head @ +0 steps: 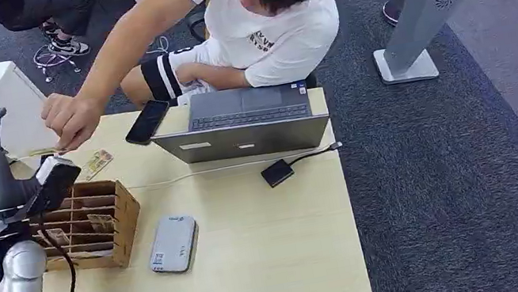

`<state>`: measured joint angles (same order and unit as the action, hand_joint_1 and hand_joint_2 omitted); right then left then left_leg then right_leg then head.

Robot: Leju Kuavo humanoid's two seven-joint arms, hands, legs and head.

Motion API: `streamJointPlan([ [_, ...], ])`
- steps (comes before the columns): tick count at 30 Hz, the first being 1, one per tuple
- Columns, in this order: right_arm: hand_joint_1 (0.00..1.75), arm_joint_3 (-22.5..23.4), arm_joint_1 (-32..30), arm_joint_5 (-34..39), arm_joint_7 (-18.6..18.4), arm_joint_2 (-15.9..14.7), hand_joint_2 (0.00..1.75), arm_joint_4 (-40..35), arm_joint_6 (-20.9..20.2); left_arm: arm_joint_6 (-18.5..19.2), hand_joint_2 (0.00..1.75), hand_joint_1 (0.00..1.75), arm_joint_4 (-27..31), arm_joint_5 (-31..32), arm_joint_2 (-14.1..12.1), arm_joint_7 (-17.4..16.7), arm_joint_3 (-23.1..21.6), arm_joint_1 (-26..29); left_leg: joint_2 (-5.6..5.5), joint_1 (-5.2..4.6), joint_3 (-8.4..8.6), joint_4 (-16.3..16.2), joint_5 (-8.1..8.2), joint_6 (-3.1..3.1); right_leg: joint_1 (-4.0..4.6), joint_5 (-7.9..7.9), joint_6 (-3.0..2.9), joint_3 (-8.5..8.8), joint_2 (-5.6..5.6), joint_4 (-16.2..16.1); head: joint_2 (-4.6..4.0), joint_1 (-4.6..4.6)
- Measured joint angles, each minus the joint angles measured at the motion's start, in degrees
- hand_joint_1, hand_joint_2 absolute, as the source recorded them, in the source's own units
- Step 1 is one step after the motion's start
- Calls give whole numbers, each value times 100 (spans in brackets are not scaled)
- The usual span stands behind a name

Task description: Pass the card to the sensor for recognition and then transmit it.

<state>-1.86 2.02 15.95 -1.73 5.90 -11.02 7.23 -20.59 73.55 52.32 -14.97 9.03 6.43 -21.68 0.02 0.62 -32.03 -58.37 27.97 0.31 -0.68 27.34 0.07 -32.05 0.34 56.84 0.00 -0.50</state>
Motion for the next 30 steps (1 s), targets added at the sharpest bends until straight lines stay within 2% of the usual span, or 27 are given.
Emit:
streamJointPlan([
  [11, 0, -164, 2, -288, -70, 13, 0, 0, -90, -680, 175, 175, -940, 1235, -547, -632, -918, -775, 0, 0, -1, 0, -3, -1, 0, -1, -1, 0, 0, 5, 0, 2],
  [20, 0, -223, 3, -288, -85, 15, 0, 0, -87, -711, 175, 175, -1148, 1299, -671, -682, -1117, -871, 1, 0, -1, 0, -2, -1, 0, -1, -1, -2, 1, 4, 0, 2],
  [30, 0, -232, 2, -288, -64, 24, 0, 2, -79, -757, 175, 175, -1115, 1185, -678, -641, -1216, -814, 1, 0, -1, 0, -3, -1, 0, -1, -1, -1, 1, 5, 0, 2],
])
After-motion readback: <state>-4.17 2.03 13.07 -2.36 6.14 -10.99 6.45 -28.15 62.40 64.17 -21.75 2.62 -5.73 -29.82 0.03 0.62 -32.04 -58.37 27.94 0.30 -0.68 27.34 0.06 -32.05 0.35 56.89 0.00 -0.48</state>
